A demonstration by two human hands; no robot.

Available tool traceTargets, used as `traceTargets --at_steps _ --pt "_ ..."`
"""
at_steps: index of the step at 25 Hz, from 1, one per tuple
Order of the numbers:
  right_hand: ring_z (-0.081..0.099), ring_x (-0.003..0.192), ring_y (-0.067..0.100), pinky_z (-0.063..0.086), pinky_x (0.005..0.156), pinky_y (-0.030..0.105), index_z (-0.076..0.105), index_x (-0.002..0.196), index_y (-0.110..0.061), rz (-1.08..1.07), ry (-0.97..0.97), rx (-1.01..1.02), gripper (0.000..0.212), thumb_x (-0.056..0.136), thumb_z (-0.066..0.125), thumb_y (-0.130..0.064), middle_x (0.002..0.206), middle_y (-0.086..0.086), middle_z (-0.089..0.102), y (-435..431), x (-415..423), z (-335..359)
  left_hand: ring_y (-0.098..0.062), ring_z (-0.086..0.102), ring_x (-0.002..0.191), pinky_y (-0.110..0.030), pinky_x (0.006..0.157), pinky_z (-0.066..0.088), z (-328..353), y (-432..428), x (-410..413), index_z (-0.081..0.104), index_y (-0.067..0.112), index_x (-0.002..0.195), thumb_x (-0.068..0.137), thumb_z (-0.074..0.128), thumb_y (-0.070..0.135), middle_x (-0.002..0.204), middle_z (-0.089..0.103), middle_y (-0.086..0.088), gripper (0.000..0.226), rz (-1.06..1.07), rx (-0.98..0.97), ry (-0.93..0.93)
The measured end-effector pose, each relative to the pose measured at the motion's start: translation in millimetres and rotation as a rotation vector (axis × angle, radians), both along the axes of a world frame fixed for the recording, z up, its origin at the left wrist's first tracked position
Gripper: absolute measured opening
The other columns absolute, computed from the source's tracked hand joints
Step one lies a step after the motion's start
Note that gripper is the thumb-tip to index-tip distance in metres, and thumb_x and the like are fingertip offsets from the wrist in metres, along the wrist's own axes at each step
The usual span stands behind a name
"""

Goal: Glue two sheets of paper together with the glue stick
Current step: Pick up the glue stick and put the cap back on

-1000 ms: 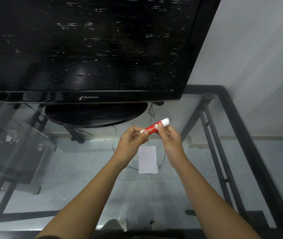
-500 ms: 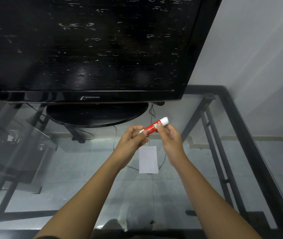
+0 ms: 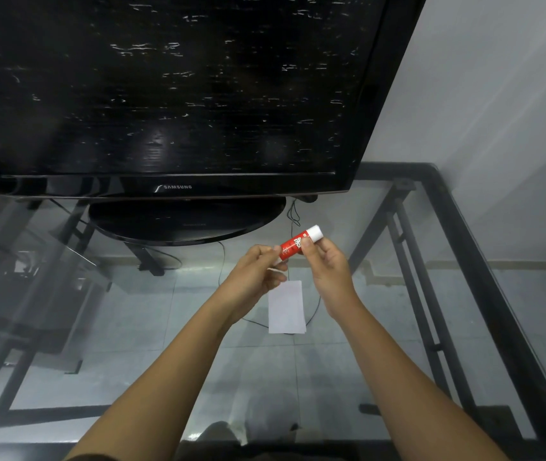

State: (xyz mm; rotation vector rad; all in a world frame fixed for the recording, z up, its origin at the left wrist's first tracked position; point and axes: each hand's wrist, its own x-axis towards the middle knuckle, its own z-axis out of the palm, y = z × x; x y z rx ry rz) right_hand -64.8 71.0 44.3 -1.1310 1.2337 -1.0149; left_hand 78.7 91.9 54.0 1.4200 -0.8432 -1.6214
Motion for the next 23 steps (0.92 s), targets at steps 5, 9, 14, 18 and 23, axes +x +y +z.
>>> traceTargets --at_steps 5,9,14,18,23 --pt "0.058 0.102 0.006 0.047 0.073 0.012 0.056 0.111 -0.024 0.007 -0.009 0.015 0.032 0.085 0.054 -0.043 0.103 -0.008 0.065 -2 3 3 -0.003 0.045 0.047 -0.014 0.051 0.043 -1 -1 4 0.060 0.014 0.087 0.093 0.042 0.049 0.054 0.052 0.007 0.040 -0.016 -0.072 -0.144" --pt "0.058 0.101 0.004 0.045 0.067 0.003 0.056 0.110 -0.026 0.057 -0.010 0.021 0.029 0.086 0.055 -0.041 0.103 -0.009 0.064 -2 2 4 -0.007 0.034 0.036 -0.017 0.038 0.031 13 -8 5 0.057 0.015 0.059 0.091 0.044 0.046 0.043 0.042 0.005 0.047 -0.006 0.330 0.112" --pt "0.060 0.099 0.002 0.044 0.069 0.003 0.059 0.108 -0.025 0.112 -0.001 0.028 0.027 0.086 0.056 -0.041 0.101 -0.010 0.066 0 1 1 -0.007 0.037 0.030 -0.013 0.034 0.029 15 -6 11 0.053 0.013 0.049 0.093 0.041 0.046 0.039 0.043 0.004 0.056 -0.047 0.591 0.337" --pt "0.063 0.091 -0.005 0.044 0.070 0.003 0.061 0.101 -0.028 0.049 -0.035 0.021 0.017 0.087 0.056 -0.036 0.097 -0.011 0.068 0 -2 -1 -0.010 0.061 0.050 -0.017 0.049 0.051 7 -5 4 0.064 0.008 0.087 0.093 0.046 0.045 0.068 0.066 -0.007 0.041 0.057 0.280 0.125" --pt "0.061 0.099 0.000 0.047 0.075 0.010 0.058 0.115 -0.023 0.027 -0.032 0.028 0.036 0.085 0.055 -0.043 0.104 -0.007 0.067 -1 -2 0 -0.004 0.052 0.051 -0.017 0.059 0.048 4 -4 6 0.063 0.011 0.092 0.092 0.048 0.042 0.062 0.059 0.001 0.034 0.043 0.074 0.074"
